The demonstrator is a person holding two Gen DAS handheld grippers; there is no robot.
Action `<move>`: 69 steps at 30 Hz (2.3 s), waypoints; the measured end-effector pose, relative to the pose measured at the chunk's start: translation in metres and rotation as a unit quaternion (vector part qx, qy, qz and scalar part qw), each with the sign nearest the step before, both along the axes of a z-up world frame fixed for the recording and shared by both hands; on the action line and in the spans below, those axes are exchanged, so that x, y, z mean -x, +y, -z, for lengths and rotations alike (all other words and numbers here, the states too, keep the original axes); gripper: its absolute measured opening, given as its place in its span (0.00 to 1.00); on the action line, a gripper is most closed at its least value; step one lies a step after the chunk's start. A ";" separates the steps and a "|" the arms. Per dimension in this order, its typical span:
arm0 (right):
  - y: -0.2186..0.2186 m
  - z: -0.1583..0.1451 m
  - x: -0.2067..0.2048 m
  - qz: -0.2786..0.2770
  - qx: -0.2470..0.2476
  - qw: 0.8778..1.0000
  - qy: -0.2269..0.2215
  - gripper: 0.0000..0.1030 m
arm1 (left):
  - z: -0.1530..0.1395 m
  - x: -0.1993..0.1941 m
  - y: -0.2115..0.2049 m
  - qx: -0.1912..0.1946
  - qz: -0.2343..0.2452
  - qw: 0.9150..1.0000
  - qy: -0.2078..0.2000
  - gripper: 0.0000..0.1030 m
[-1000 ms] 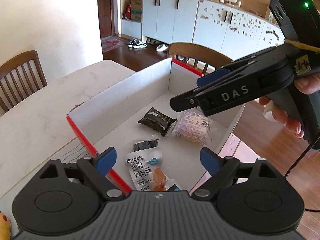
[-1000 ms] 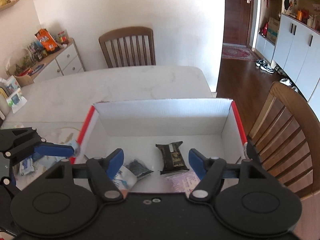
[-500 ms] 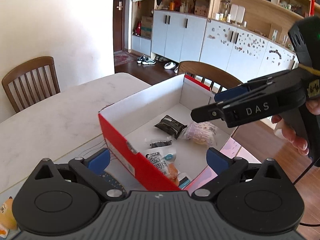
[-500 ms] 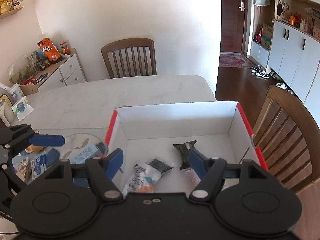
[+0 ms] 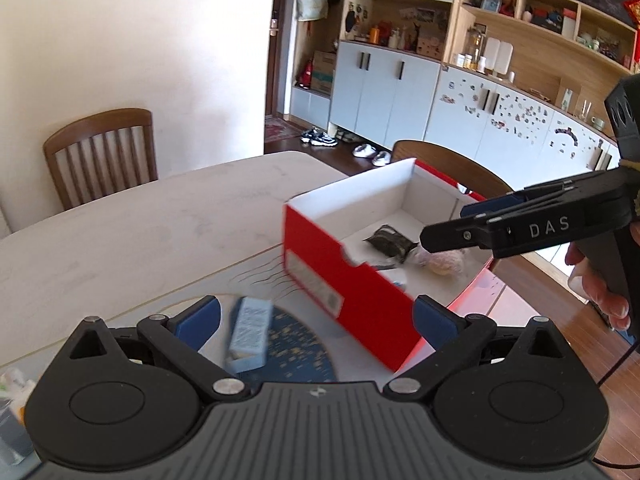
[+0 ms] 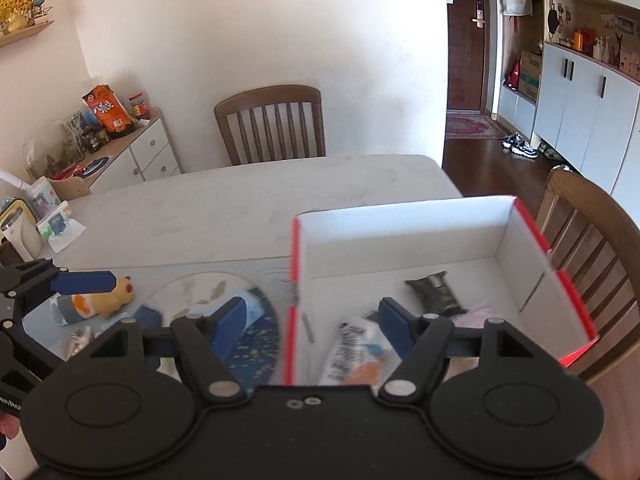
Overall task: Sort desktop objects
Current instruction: 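Move both open tools back from the red box to the items on the table, then grasp the white-blue tissue pack with the left tool while the right tool grasps the white medicine carton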
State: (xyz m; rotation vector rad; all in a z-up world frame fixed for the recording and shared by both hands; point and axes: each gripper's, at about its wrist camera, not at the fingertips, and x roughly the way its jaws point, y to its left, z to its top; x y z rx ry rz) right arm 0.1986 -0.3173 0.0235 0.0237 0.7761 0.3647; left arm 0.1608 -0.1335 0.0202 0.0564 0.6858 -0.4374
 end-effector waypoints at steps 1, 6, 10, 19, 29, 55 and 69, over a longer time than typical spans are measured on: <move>0.006 0.000 0.002 -0.002 0.000 1.000 0.001 0.71 | 0.000 0.001 0.006 0.000 -0.003 1.000 0.002 1.00; 0.035 0.002 0.009 0.000 0.005 1.000 -0.001 0.71 | 0.001 0.009 0.035 0.009 -0.017 1.000 0.002 1.00; 0.058 0.003 0.014 -0.007 0.010 1.000 0.000 0.71 | 0.003 0.014 0.058 0.009 -0.030 1.000 -0.001 1.00; 0.105 0.017 0.012 -0.017 0.032 0.999 0.006 0.71 | 0.015 0.022 0.108 0.000 -0.059 0.998 0.000 1.00; 0.142 0.043 -0.002 -0.019 0.044 0.999 0.025 0.71 | 0.032 0.027 0.165 -0.022 -0.098 0.995 -0.005 1.00; 0.173 0.100 -0.047 0.048 0.073 0.992 0.086 0.71 | 0.098 -0.020 0.281 -0.083 -0.015 0.996 0.018 1.00; 0.181 0.130 -0.072 0.093 0.095 0.985 0.113 0.71 | 0.137 -0.041 0.286 -0.083 0.006 0.996 0.044 0.98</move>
